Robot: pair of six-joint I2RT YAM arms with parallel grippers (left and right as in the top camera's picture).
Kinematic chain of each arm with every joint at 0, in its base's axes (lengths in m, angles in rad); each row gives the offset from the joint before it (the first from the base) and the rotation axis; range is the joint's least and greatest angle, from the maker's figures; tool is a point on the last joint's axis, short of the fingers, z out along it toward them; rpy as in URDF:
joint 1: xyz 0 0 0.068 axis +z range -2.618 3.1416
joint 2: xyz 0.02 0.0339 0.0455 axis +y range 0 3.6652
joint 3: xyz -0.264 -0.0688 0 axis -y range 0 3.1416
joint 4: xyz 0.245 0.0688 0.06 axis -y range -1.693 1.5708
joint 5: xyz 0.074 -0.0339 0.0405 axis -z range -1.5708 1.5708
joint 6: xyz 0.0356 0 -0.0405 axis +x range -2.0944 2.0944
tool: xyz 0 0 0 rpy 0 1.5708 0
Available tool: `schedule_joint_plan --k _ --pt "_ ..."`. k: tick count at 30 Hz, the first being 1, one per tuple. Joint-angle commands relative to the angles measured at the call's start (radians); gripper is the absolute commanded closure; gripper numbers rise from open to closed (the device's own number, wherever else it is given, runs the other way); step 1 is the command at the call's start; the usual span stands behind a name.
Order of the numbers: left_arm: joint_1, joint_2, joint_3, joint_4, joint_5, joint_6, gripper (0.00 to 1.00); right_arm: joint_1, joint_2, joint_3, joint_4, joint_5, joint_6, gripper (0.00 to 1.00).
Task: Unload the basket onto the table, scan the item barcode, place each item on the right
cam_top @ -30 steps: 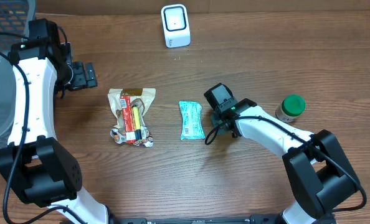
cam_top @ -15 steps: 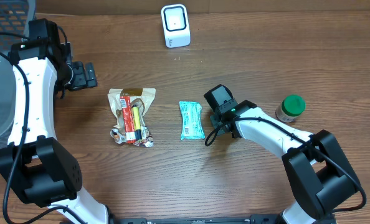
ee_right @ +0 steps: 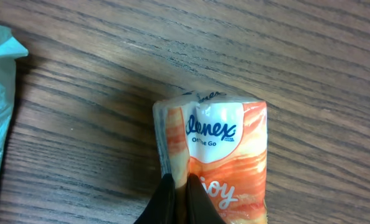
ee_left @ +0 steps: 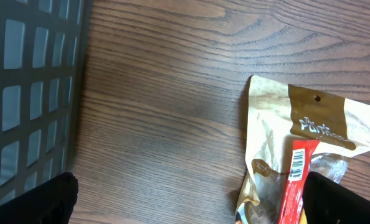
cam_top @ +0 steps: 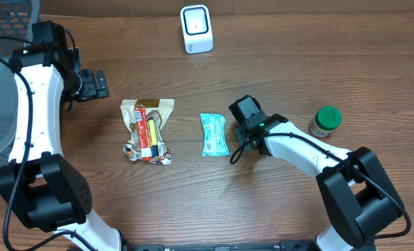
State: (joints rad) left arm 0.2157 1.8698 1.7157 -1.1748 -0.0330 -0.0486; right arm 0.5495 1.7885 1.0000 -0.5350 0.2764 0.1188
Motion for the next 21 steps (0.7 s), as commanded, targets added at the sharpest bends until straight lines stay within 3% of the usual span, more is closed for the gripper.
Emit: schedule_joint_plan --k 1,16,21 --pt "-0.009 -0.019 0.021 0.002 0.008 0.016 0.00 0.001 0.008 -0.002 -0.001 -0.062 0.011 0.96" --pt "-0.009 -0.019 0.021 0.002 0.007 0.016 0.00 0.001 -0.027 0.115 -0.107 -0.100 0.077 0.96" --pt "-0.009 -0.019 0.021 0.002 0.007 0.016 0.00 -0.001 -0.052 0.115 -0.106 -0.107 0.166 0.96"
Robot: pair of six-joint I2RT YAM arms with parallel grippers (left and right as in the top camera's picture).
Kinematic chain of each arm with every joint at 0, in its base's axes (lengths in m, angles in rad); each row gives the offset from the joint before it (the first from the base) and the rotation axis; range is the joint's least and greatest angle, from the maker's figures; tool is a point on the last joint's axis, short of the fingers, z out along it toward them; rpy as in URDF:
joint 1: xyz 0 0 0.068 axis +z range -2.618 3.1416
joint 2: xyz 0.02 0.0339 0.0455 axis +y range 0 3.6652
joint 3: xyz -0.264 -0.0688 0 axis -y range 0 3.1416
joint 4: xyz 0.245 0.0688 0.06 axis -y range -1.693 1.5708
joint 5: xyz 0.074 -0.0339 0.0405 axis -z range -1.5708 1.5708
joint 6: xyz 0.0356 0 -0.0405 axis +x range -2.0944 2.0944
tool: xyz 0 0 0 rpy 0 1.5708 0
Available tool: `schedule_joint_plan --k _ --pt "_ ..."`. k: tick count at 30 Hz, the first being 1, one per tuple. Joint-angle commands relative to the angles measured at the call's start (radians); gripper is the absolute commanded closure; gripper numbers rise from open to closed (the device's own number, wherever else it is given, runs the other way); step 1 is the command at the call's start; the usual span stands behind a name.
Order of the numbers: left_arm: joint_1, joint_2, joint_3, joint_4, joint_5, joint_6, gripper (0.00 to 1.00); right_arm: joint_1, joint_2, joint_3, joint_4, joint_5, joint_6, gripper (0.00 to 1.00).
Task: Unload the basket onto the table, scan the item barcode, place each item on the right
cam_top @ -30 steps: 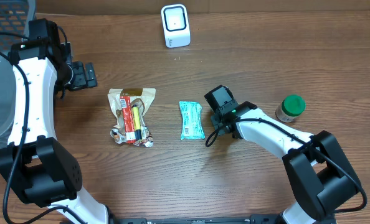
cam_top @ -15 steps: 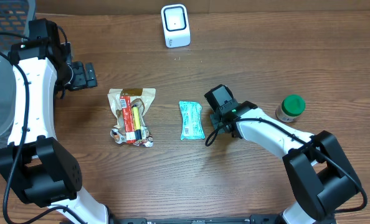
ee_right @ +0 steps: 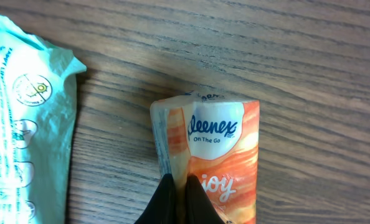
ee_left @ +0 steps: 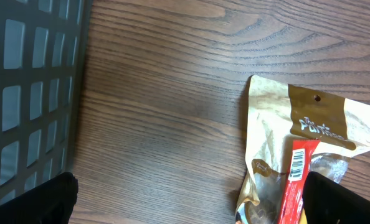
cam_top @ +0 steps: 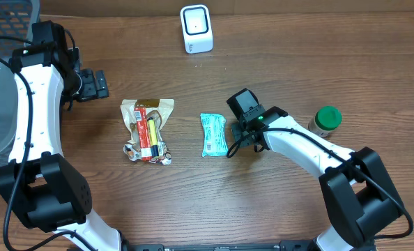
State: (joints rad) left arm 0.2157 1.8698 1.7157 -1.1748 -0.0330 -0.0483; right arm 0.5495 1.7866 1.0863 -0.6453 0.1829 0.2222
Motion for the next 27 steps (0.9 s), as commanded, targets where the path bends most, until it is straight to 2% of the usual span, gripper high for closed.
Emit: schedule_joint_plan --k 1,18,27 --pt "-0.009 -0.019 0.021 0.002 0.007 0.015 0.00 -0.001 -0.058 0.031 0.004 -0.019 0.066 0.96" --pt "-0.009 -0.019 0.021 0.002 0.008 0.015 0.00 -0.001 -0.132 0.140 -0.046 -0.204 0.066 0.96" --pt "-0.009 -0.019 0.021 0.002 0.007 0.015 0.00 -0.003 -0.131 0.363 -0.197 -0.262 0.068 0.97"
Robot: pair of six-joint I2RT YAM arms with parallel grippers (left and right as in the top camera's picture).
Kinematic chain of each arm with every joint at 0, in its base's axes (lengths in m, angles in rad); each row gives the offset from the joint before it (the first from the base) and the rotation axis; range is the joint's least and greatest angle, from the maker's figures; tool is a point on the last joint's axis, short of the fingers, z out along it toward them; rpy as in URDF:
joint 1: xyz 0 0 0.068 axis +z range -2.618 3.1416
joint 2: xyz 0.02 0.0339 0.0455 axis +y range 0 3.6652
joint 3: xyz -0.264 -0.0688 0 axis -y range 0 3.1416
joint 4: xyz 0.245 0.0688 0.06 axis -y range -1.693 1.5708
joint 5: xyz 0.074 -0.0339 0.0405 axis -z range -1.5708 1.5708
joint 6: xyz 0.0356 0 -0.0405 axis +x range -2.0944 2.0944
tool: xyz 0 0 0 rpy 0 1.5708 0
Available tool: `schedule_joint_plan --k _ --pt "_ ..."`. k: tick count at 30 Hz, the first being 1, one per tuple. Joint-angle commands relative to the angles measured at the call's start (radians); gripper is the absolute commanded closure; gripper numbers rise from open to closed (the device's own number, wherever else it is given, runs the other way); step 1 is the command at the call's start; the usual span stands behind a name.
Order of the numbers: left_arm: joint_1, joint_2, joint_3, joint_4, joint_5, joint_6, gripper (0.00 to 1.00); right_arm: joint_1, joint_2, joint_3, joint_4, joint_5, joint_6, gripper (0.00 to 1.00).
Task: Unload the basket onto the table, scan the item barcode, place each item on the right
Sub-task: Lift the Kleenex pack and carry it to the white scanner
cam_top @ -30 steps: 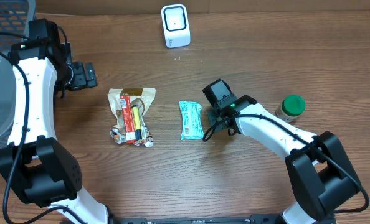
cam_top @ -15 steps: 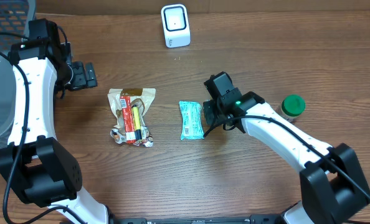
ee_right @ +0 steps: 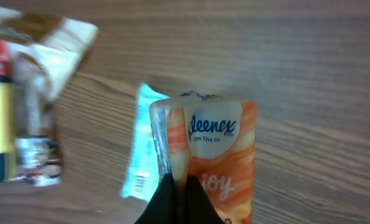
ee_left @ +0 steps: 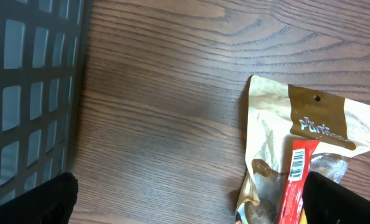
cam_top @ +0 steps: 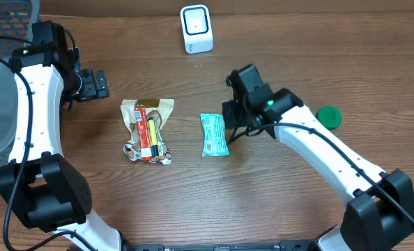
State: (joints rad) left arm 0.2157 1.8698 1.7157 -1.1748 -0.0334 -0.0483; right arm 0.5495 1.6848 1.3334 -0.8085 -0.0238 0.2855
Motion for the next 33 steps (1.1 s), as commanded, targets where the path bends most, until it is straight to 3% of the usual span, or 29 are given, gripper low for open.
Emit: schedule_joint_plan --k 1,12,18,26,33 --pt "-0.009 -0.019 0.021 0.002 0.008 0.015 0.00 -0.003 -0.029 0.146 -0.052 -0.066 0.010 0.97" --pt "-0.009 -0.019 0.021 0.002 0.008 0.015 0.00 -0.004 -0.029 0.509 -0.235 -0.085 0.068 0.97" --pt "-0.009 -0.019 0.021 0.002 0.008 0.015 0.00 -0.024 -0.028 0.656 -0.240 -0.233 0.129 0.97" --pt "-0.009 -0.019 0.021 0.002 0.008 0.015 0.00 -0.050 -0.019 0.731 -0.079 -0.301 0.229 0.97" --pt "-0.009 -0.019 0.021 0.002 0.008 0.015 0.00 -0.055 0.092 0.731 0.187 -0.319 0.295 0.97"
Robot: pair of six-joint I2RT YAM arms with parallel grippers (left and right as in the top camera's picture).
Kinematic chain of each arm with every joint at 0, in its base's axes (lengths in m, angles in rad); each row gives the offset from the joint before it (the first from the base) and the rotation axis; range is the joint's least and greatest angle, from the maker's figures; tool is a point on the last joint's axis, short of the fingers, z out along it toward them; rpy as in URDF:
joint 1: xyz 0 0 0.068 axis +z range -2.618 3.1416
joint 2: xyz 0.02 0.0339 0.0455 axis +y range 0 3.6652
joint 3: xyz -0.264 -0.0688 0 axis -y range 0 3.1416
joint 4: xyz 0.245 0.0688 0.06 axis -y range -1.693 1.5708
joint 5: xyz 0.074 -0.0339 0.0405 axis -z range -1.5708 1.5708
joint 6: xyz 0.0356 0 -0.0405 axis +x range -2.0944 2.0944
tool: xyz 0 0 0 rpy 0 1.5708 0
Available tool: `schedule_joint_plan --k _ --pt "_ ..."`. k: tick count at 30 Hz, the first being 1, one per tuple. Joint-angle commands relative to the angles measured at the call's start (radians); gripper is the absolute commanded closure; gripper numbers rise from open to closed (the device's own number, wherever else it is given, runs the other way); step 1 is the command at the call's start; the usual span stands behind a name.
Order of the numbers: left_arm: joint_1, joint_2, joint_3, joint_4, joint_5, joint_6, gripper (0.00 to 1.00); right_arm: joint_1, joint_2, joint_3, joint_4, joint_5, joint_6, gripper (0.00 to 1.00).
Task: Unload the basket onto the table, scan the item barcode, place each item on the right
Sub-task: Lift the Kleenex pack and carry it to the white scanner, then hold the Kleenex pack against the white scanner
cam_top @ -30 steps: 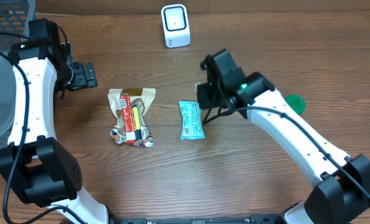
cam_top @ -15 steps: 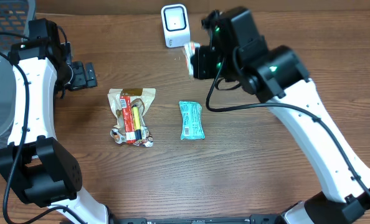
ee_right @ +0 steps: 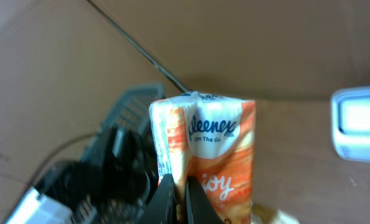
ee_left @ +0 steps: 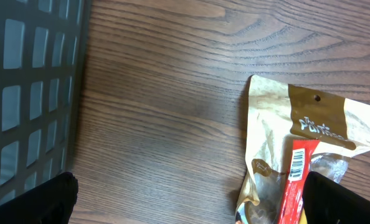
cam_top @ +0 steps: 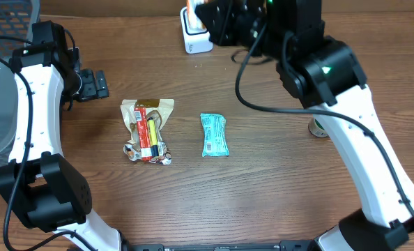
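An orange-and-white Kleenex tissue pack [ee_right: 210, 146] is pinched at its left edge by my right gripper [ee_right: 177, 190], which is shut on it. In the overhead view the right arm is raised high, and its gripper [cam_top: 217, 19] sits beside the white barcode scanner [cam_top: 193, 40] at the table's back edge. In the right wrist view the scanner [ee_right: 358, 123] shows to the right of the pack. My left gripper [cam_top: 95, 84] stays open at the far left, nothing between its fingers [ee_left: 341, 200].
A dark mesh basket [cam_top: 5, 28] stands at the far left. A brown snack bag [cam_top: 148, 129] and a teal packet [cam_top: 215, 134] lie mid-table. The right arm partly hides a jar [cam_top: 319, 128] at the right.
My right gripper has risen from above the teal packet up and back to beside the scanner, still holding the tissue pack. The wrist view now faces the basket and scanner. The left arm is unchanged.
My right gripper was shut on the tissue pack low over the table right of the teal packet. Then it held it beside the packet, then higher above the packet and snack bag. Now the pack is up at the scanner. The left gripper stayed open throughout.
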State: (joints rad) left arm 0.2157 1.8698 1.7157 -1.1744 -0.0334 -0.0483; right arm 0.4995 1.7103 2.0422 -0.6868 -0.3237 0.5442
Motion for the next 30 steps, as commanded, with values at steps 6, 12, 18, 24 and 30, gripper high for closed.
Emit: schedule_joint_plan --k 6,12,18,24,30 --pt "-0.009 -0.019 0.021 0.001 0.008 0.015 0.00 -0.021 0.215 0.021 0.286 -0.018 0.060 0.97" --pt "-0.009 -0.019 0.021 0.001 0.008 0.015 0.00 -0.068 0.340 0.021 0.411 -0.020 0.158 0.97" --pt "-0.009 -0.019 0.021 0.001 0.008 0.015 0.00 -0.103 0.488 0.021 0.597 -0.108 0.167 0.97" --pt "-0.009 -0.019 0.021 0.001 0.008 0.015 0.00 -0.136 0.637 0.021 0.730 -0.116 0.324 0.97" --pt "-0.009 -0.019 0.021 0.001 0.008 0.015 0.00 -0.166 0.760 0.021 0.824 -0.143 0.407 0.97"
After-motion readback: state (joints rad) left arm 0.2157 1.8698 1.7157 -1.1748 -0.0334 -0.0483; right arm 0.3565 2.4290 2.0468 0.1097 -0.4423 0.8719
